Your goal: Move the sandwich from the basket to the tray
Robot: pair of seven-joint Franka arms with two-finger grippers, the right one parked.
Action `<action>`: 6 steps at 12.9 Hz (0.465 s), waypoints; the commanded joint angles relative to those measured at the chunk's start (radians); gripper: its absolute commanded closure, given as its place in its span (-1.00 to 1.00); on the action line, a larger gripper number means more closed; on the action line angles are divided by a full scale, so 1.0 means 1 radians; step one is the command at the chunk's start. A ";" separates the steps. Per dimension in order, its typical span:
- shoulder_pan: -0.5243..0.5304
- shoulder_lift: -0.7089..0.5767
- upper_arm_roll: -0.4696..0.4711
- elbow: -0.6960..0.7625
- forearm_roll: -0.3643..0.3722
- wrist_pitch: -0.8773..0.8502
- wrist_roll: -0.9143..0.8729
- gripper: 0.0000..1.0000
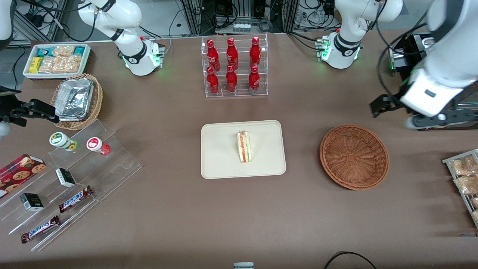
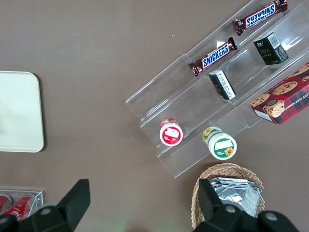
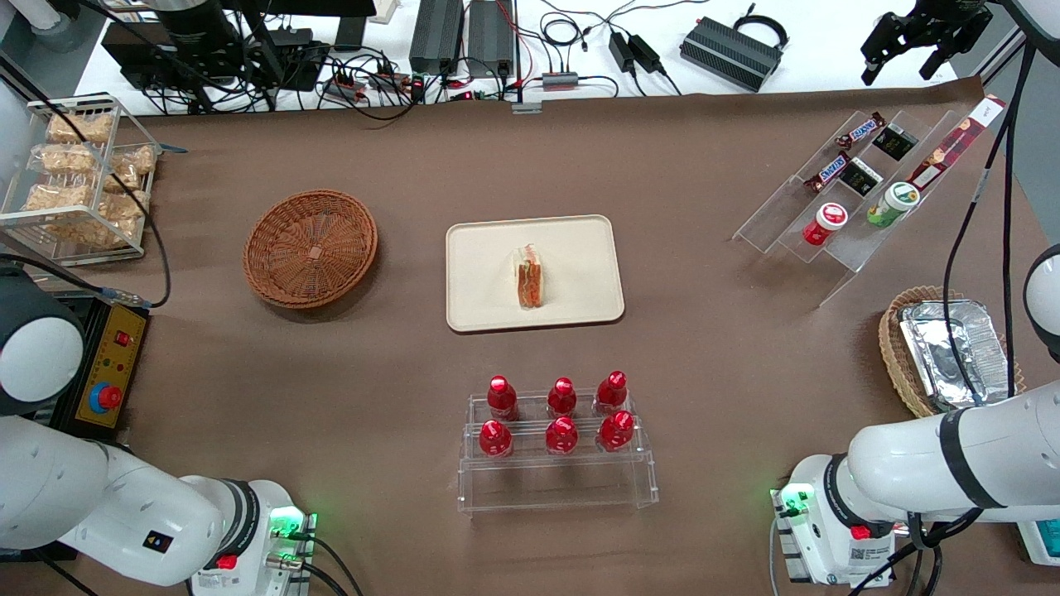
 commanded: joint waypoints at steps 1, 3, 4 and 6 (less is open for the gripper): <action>0.166 -0.044 -0.131 -0.029 -0.008 -0.043 0.135 -0.99; 0.273 -0.047 -0.223 -0.030 -0.006 -0.043 0.146 -0.99; 0.345 -0.046 -0.302 -0.030 0.000 -0.038 0.146 -0.99; 0.415 -0.056 -0.409 -0.043 0.026 -0.032 0.146 -0.99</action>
